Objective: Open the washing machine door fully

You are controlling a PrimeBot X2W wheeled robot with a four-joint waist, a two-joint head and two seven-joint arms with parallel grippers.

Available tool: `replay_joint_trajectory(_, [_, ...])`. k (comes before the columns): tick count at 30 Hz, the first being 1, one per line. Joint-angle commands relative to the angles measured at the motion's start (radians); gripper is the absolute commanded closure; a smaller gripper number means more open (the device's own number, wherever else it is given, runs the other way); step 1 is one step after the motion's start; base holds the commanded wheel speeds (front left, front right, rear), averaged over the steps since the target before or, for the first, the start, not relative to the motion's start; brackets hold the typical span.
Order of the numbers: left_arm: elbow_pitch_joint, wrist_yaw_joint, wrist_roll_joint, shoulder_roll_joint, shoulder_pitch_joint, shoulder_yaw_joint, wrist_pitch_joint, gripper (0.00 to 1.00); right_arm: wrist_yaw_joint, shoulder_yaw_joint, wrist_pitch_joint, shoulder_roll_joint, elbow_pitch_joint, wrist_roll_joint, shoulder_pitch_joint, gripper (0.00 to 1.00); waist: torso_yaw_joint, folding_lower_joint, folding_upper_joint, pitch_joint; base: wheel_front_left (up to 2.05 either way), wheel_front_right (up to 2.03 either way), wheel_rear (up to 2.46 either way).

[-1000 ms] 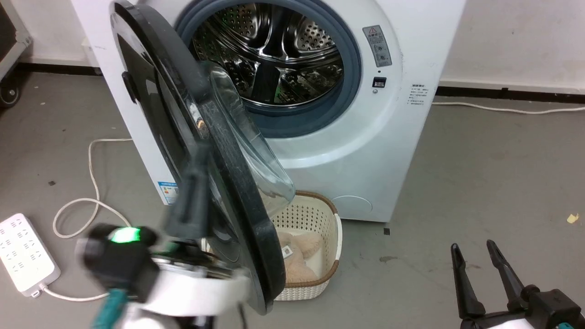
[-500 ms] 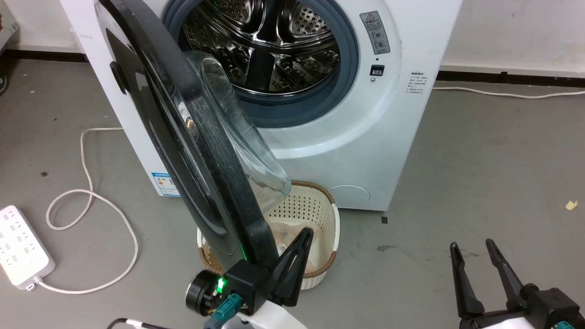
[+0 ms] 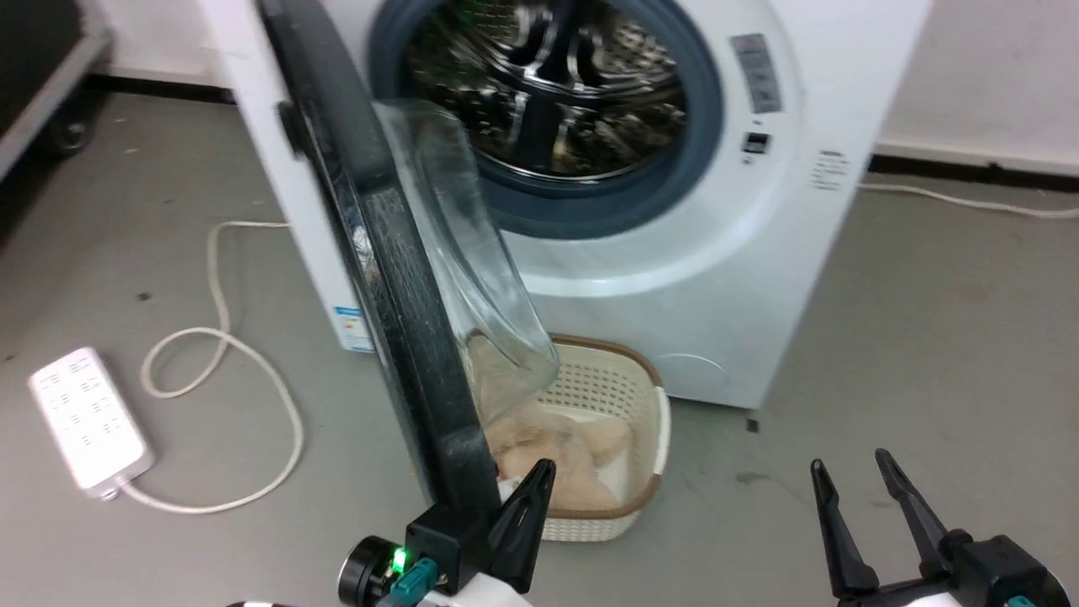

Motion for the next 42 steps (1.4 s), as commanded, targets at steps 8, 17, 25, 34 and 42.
replay_joint_trajectory(8, [-0.01,0.025,-0.015,0.051,0.048,0.048,-0.015,1.0,0.001,-0.003,-0.004,0.004,0.009,0.032,0.018,0.0,0.179,0.0,0.0,-0.025,0.0,0.0,0.0])
replay_joint_trajectory(17, [-0.04,0.06,-0.066,0.122,0.051,0.167,-0.016,1.0,0.001,0.02,-0.004,0.004,0.015,0.014,-0.001,0.0,0.308,0.0,0.0,0.02,0.0,0.0,0.0])
replay_joint_trajectory(25, [-0.039,0.078,-0.128,0.219,0.001,0.315,0.006,1.0,0.001,0.019,-0.004,0.004,0.021,-0.044,-0.028,0.0,0.314,0.0,0.0,0.094,0.0,0.0,0.0])
replay_joint_trajectory(34, [0.052,0.05,-0.208,0.362,-0.109,0.462,0.055,1.0,0.001,0.014,0.002,0.003,0.004,-0.087,-0.066,0.0,0.272,0.0,0.0,0.195,0.0,0.0,0.0])
replay_joint_trajectory(42, [0.212,0.007,-0.284,0.457,-0.243,0.556,0.064,1.0,0.001,0.005,0.017,-0.011,-0.019,-0.102,-0.096,0.0,0.238,0.0,0.0,0.266,0.0,0.0,0.0])
